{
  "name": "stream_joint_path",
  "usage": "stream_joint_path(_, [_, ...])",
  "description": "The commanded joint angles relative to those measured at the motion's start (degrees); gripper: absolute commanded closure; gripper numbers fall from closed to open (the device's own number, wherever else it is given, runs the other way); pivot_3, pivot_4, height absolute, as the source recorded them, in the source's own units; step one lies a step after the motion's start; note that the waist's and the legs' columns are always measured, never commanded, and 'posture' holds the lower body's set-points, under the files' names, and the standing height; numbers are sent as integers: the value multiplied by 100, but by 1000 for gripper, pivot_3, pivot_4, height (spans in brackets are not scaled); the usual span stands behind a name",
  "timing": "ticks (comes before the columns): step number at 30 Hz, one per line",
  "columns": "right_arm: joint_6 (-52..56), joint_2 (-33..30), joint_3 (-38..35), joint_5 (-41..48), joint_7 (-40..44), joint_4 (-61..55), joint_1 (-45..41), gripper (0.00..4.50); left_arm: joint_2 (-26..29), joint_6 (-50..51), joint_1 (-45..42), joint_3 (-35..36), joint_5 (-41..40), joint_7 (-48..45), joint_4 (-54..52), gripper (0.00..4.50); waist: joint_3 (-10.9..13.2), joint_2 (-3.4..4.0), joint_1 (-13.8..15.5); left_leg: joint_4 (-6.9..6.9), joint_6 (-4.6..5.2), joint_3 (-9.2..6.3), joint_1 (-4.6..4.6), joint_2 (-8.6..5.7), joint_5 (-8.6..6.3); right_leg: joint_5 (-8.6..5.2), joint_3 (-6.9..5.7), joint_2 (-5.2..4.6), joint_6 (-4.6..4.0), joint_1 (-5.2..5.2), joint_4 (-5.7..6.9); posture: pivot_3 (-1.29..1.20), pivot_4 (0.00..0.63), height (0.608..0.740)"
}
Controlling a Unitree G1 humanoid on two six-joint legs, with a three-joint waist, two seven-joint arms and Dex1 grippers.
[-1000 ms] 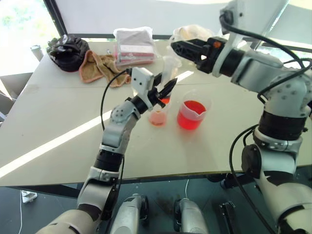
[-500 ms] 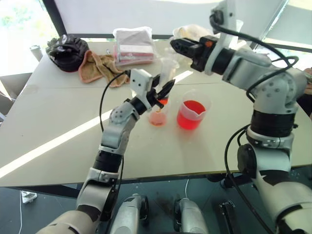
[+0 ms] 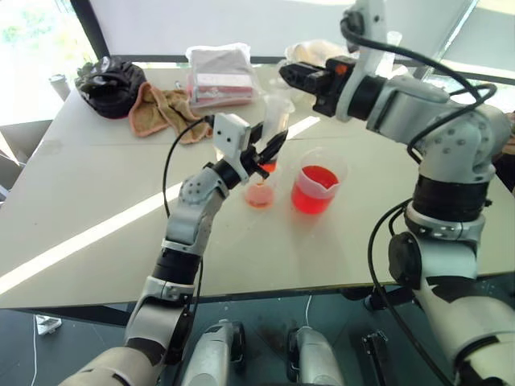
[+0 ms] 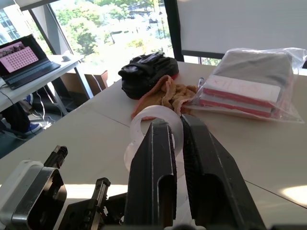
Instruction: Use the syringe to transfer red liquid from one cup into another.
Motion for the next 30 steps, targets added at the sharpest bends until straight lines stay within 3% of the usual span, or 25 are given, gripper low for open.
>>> stream_joint_path(1, [293,242,3,393,101,-351,-135,4429,-67,-50,-207,29,-67,31,-233,3095,0,0,-4,-1,-1,0,0,0,1,0,0,1,0,-1,0,0,150,740])
stream_joint_path(18, [714,436,211,296,281,-505,238,4429,-24,63,-223,90,-88,91,-349,3095,0,0,-10,-3,0,1,1,0,4,0,-2,7,1,1,2,0,150,740])
stream_joint_path(30, [1496,806,-107,454,218,-239,306,4429,40,221,-240,142,-142,118,-524,3095,0,0,-10,-2,0,1,1,0,5,0,-3,9,1,2,5,0,150,740])
